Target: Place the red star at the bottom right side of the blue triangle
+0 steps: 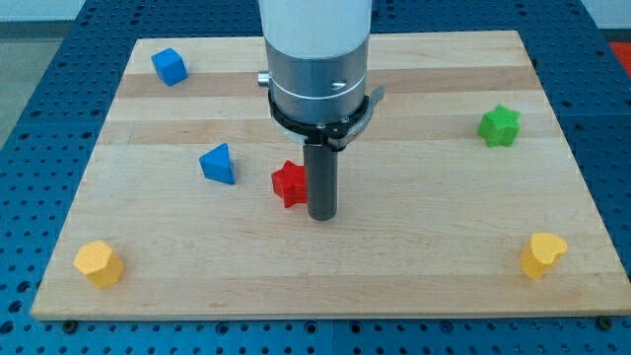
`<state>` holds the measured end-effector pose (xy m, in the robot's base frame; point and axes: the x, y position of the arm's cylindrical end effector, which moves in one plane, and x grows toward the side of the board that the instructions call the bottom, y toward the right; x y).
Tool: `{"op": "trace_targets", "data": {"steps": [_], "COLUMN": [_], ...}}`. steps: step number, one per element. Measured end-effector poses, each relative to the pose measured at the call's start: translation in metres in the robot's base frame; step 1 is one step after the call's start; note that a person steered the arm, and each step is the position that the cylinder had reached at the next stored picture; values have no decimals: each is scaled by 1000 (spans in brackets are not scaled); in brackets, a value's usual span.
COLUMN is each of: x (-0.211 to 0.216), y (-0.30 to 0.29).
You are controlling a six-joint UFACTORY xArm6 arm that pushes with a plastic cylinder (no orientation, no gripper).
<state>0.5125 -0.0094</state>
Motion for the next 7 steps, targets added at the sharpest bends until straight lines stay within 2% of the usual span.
{"op": "trace_targets", "data": {"steps": [4, 6, 7], "x": [0, -11, -28], "y": [35, 29, 2]}}
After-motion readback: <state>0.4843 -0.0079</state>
